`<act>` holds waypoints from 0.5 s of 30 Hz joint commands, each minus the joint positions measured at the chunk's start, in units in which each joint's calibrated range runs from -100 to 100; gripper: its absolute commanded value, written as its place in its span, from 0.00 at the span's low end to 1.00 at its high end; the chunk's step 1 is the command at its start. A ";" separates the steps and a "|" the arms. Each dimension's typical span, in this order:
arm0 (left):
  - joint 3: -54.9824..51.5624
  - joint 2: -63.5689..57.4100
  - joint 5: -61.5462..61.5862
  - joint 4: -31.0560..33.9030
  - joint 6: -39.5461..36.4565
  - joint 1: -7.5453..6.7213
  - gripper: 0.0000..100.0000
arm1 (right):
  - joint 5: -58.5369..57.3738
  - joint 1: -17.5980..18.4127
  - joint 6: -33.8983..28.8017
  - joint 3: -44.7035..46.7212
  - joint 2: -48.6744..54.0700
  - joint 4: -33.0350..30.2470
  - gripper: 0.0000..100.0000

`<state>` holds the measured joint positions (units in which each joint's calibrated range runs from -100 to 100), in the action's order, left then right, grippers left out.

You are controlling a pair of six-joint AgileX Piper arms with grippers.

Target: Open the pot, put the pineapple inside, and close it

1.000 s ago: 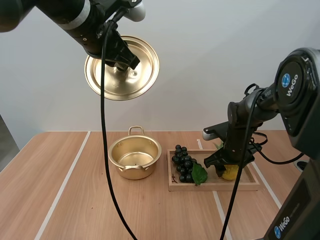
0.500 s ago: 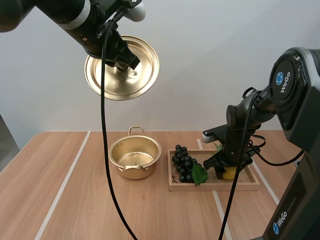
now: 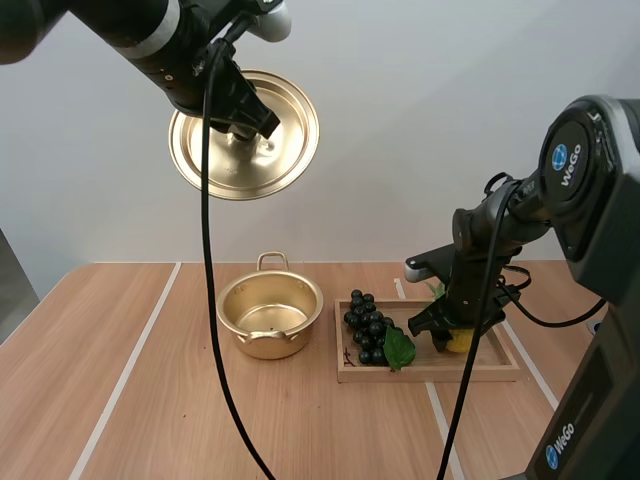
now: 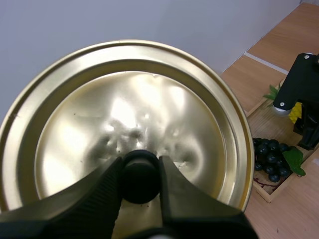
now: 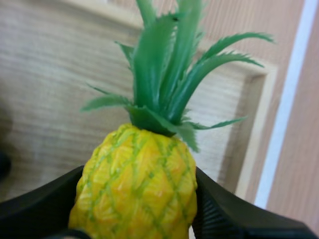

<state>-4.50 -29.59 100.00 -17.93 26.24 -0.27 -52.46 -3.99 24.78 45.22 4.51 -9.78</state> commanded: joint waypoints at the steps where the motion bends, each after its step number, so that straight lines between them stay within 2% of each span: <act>1: 0.78 -2.51 -0.12 -1.16 0.16 -0.05 0.00 | -1.55 -0.29 0.08 -3.64 4.28 -0.24 0.00; 9: 6.04 -6.66 -3.41 -1.16 0.16 -0.05 0.00 | -10.42 -0.29 1.57 -15.38 14.48 0.20 0.00; 15: 11.83 -8.22 -4.52 -1.40 0.03 -0.05 0.00 | -17.68 -0.29 6.97 -26.58 20.89 8.20 0.00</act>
<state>4.71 -36.62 98.51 -18.05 26.35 -0.27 -66.72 -4.02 29.36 22.25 22.78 -5.16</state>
